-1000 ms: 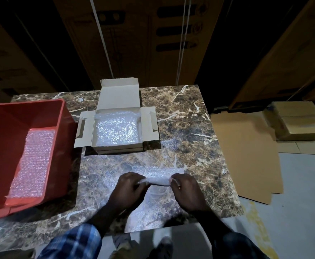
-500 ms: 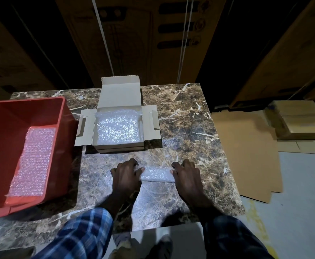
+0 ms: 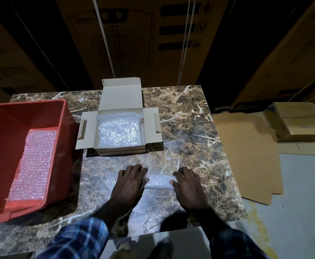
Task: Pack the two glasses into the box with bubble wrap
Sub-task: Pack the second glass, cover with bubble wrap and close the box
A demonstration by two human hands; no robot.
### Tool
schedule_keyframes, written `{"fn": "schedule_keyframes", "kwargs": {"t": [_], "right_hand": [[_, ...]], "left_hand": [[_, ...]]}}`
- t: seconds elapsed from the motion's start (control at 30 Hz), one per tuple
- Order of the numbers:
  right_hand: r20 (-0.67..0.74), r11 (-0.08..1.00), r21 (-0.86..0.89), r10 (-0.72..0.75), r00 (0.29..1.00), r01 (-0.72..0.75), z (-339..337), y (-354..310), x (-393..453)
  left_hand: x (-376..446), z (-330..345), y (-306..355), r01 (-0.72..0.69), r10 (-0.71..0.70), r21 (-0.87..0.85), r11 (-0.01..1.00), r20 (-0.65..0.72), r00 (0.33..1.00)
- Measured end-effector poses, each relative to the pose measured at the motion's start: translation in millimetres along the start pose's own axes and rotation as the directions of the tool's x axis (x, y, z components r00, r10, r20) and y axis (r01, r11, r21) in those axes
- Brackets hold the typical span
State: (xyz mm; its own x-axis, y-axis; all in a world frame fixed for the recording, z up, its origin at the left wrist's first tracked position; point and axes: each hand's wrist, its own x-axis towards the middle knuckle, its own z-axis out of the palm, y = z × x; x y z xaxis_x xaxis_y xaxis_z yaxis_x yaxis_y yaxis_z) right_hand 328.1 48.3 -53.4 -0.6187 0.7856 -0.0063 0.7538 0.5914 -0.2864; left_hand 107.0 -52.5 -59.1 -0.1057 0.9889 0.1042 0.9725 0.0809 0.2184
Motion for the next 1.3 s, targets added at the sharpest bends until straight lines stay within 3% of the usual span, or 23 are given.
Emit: {"fn": "schedule_keyframes", "kwargs": {"t": [0.17,0.3,0.37,0.47,0.53,0.57,0.63,0.73,0.93,1.13,1.3], "right_hand": [[0.108,0.991,0.125,0.038,0.993,-0.052,-10.0,-9.3,7.7],[0.277,0.951,0.28,0.05,0.96,-0.13,-18.9,-13.5,6.8],[0.359,0.938,0.293,0.071,0.931,-0.184,-19.2,-15.6,5.3],[0.393,0.956,0.248,0.05,0.918,-0.159,-17.4,-21.7,9.3],[0.389,0.96,0.244,0.035,0.92,-0.14,-19.7,-28.6,16.0],[0.38,0.959,0.247,0.033,0.924,-0.136,-22.8,-33.1,20.5],[0.345,0.957,0.26,0.034,0.938,-0.13,-31.3,-44.0,30.2],[0.262,0.961,0.254,0.039,0.964,-0.108,-46.5,-64.4,48.5],[0.008,0.972,0.232,-0.035,0.999,0.032,-78.3,-99.8,93.0],[-0.36,0.984,0.127,-0.072,0.93,0.125,-98.7,-129.2,151.0],[-0.411,0.995,-0.091,-0.07,0.909,0.036,-94.1,-139.9,205.2]], "left_hand": [[-0.6,-4.5,-6.0,-0.033,0.036,-0.04,0.999,0.08,0.996],[8.3,-5.9,-14.0,-0.002,0.02,-0.103,0.995,0.175,0.984],[13.4,-6.4,-22.7,-0.06,0.085,-0.111,0.992,0.241,0.967],[20.8,-24.2,-19.0,0.022,0.047,-0.241,0.97,0.279,0.959],[19.8,-34.4,-19.2,0.165,-0.05,-0.354,0.921,0.313,0.948],[19.3,-39.7,-23.3,0.132,-0.027,-0.313,0.94,0.319,0.947],[18.1,-46.2,-38.8,0.049,0.017,-0.225,0.973,0.282,0.959],[17.2,-66.0,-60.7,0.144,-0.068,-0.297,0.944,0.252,0.965],[38.7,-109.8,-91.8,0.08,-0.101,-0.334,0.939,-0.044,0.994],[85.6,-149.9,-125.1,0.01,-0.077,-0.212,0.977,-0.309,0.948],[122.5,-162.3,-148.6,-0.046,0.0,-0.096,0.994,-0.437,0.899]]}}
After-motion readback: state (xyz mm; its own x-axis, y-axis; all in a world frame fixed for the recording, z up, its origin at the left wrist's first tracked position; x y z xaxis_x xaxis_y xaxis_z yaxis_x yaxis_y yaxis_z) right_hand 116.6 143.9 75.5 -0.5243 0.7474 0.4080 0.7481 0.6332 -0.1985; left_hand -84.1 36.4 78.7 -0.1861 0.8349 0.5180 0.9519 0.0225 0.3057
